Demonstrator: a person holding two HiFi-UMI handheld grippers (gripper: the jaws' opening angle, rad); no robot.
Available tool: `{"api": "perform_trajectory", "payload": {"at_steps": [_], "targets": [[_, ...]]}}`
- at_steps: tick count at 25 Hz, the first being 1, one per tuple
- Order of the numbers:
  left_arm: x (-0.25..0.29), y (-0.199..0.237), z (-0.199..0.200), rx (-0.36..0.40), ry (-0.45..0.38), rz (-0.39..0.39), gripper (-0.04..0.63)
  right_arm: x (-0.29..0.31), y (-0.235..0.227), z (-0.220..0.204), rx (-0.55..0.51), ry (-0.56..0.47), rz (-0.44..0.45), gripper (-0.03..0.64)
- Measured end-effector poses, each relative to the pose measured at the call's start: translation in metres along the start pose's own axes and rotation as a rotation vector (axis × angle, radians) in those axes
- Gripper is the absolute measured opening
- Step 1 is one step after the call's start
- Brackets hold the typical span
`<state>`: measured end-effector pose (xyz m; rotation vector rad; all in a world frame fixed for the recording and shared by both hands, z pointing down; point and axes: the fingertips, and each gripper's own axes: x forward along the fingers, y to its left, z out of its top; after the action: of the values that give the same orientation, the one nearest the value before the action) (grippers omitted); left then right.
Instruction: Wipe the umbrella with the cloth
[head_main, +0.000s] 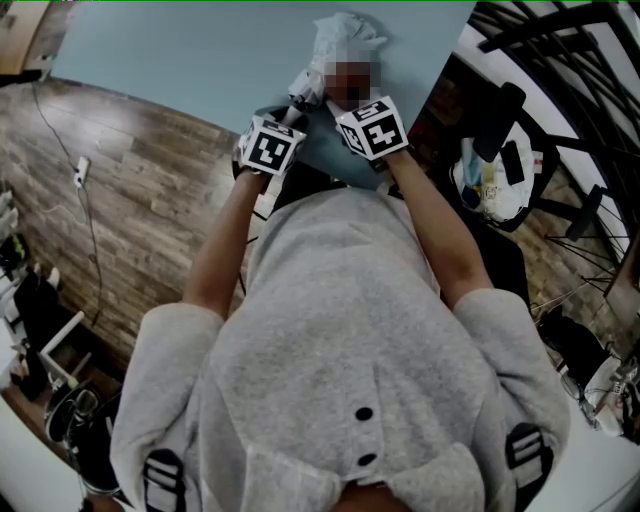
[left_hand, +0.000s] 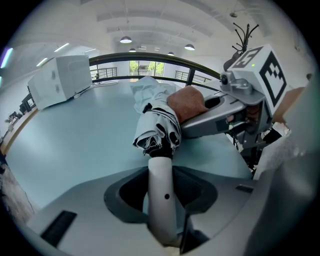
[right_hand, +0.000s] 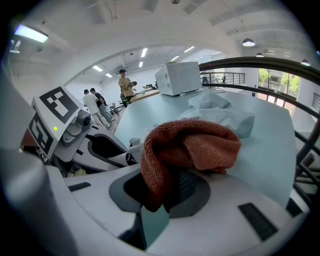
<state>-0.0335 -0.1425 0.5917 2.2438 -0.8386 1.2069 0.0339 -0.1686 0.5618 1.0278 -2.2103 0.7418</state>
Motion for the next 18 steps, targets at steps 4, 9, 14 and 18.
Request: {"api": "perform_trajectory", "payload": {"at_steps": [4,9,14,18], "targets": [[0.001,-0.001,0.0,-0.001,0.004,-0.005,0.153,0.001,0.01,-0.002,-0.01,0.007,0.024,0.08],[0.0,0.001,-0.001,0.0,0.005,-0.001,0.153,0.0,0.018,-0.001,0.018,0.019,0.066,0.08],[0.002,-0.001,-0.001,-0.006,0.005,-0.005,0.153,-0.004,0.023,0.002,0.053,0.039,0.143,0.08],[0.002,-0.001,-0.001,-0.004,0.001,-0.005,0.153,-0.005,0.026,0.005,0.038,0.049,0.162,0.08]]}}
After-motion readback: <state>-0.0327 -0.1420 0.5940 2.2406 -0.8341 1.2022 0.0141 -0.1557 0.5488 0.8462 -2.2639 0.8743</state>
